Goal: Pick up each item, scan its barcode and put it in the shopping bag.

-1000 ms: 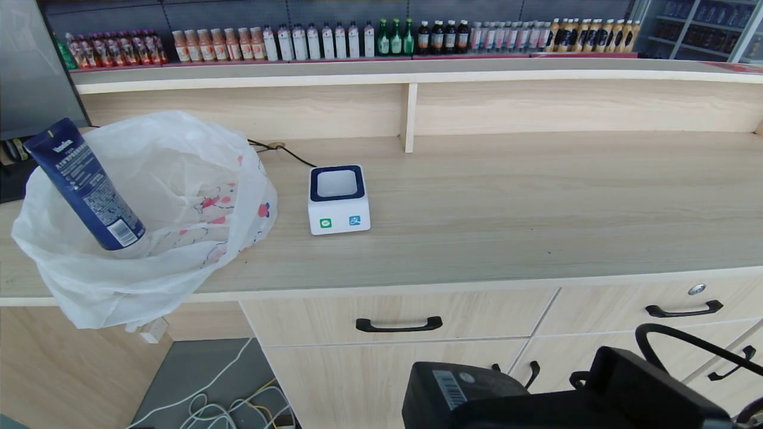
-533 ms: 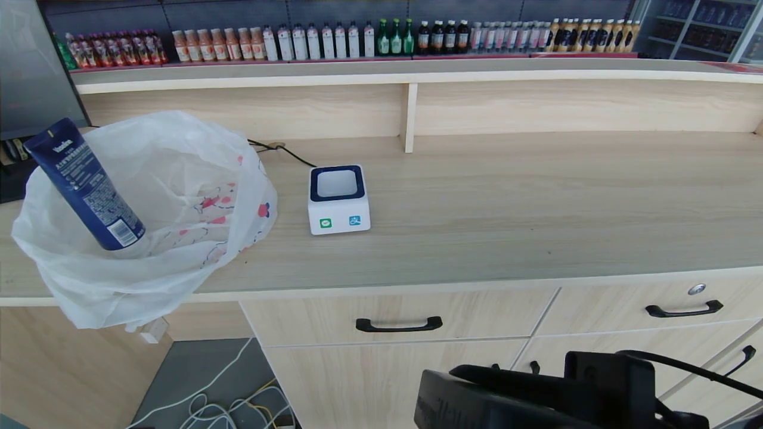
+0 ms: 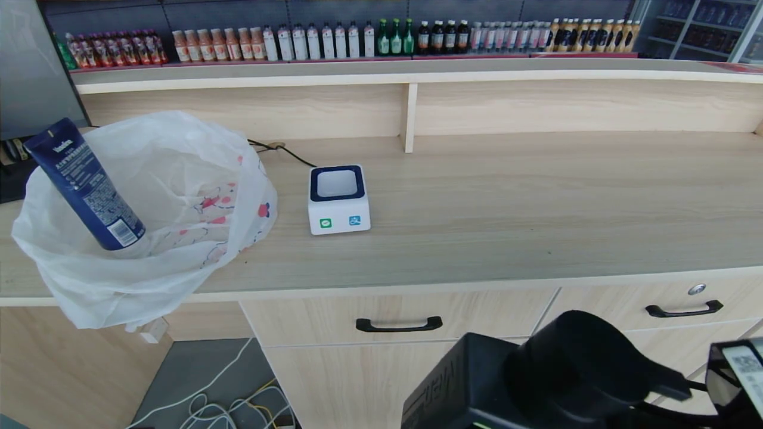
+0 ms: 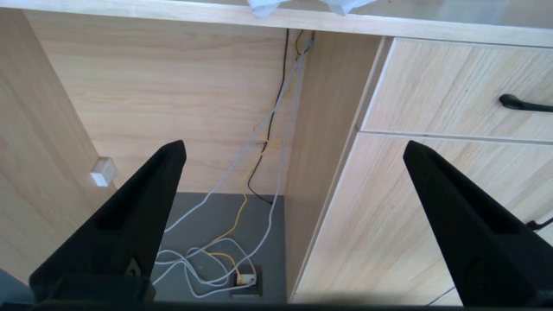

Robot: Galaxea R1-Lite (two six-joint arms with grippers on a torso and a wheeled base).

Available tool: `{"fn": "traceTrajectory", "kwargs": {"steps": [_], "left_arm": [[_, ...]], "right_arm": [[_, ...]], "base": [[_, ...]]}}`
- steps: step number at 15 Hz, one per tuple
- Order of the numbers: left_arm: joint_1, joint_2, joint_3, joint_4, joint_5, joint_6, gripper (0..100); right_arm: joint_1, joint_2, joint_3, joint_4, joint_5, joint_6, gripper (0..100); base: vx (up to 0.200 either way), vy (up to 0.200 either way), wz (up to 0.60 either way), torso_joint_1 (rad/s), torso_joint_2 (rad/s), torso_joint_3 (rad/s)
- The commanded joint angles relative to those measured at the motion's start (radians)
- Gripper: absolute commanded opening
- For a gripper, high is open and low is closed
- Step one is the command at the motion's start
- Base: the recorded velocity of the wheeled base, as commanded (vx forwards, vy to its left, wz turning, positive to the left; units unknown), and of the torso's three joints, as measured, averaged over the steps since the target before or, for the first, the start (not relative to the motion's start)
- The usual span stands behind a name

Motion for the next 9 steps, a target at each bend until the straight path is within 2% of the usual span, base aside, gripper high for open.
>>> {"fn": "traceTrajectory", "kwargs": {"steps": [1,4,6,7,9], "left_arm": [[0.0,0.0,0.0,0.0,0.0,0.0,100],[-0.002,0.0,0.0,0.0,0.0,0.0,100],[0.0,0.0,0.0,0.0,0.0,0.0,100],[0.0,0.0,0.0,0.0,0.0,0.0,100],[0.0,0.0,0.0,0.0,0.0,0.0,100]], "right_arm": [[0.016,0.032,-0.042,-0.001,0.005,0.02,0],[0.031,0.039,-0.048,-0.001,0.011,0.023,0],[0.031,0.033,-0.068,-0.001,0.091,0.007,0],[0.022,0.033,-0.074,-0.001,0.091,-0.019,0],[-0.097,0.033,-0.035,-0.001,0.022,-0.085,0]], "base": [[0.0,0.0,0.0,0.0,0.0,0.0],[0.0,0.0,0.0,0.0,0.0,0.0],[0.0,0.0,0.0,0.0,0.0,0.0],[0.0,0.0,0.0,0.0,0.0,0.0],[0.0,0.0,0.0,0.0,0.0,0.0]]}}
